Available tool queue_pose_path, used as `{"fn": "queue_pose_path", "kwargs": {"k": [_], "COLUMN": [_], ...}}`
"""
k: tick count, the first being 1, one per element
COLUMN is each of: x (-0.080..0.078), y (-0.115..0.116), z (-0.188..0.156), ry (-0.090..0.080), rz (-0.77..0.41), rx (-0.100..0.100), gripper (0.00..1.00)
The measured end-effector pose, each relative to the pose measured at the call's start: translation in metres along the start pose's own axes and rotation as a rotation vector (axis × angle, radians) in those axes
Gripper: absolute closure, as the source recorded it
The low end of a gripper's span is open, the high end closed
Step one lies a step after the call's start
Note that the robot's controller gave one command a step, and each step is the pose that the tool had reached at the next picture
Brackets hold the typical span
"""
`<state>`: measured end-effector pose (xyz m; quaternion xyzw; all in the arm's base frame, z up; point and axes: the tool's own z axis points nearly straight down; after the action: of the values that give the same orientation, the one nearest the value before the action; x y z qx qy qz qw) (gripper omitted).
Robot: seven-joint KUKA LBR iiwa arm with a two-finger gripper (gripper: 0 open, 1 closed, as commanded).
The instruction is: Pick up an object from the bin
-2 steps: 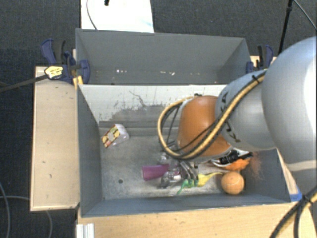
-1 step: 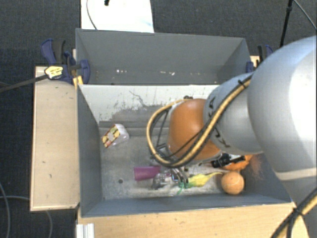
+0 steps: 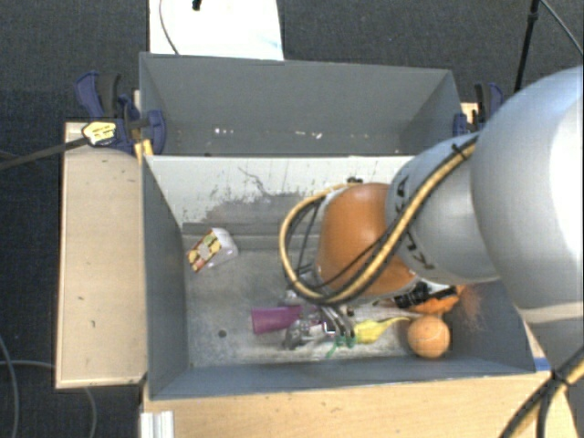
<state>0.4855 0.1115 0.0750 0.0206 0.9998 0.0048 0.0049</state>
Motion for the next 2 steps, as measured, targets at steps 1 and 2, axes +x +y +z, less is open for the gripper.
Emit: {"fn": "queue_pose_path", "kwargs": {"k": [1, 2], "x": [-0.0017, -0.0017], "y": [0.0197, 0.0197], "z": [0.0007, 0.0007], "ry": [-0.003, -0.003], "rz": [0.044, 0.045], "rx": [0.009, 0.008], "gripper": [1.0, 1.0]}}
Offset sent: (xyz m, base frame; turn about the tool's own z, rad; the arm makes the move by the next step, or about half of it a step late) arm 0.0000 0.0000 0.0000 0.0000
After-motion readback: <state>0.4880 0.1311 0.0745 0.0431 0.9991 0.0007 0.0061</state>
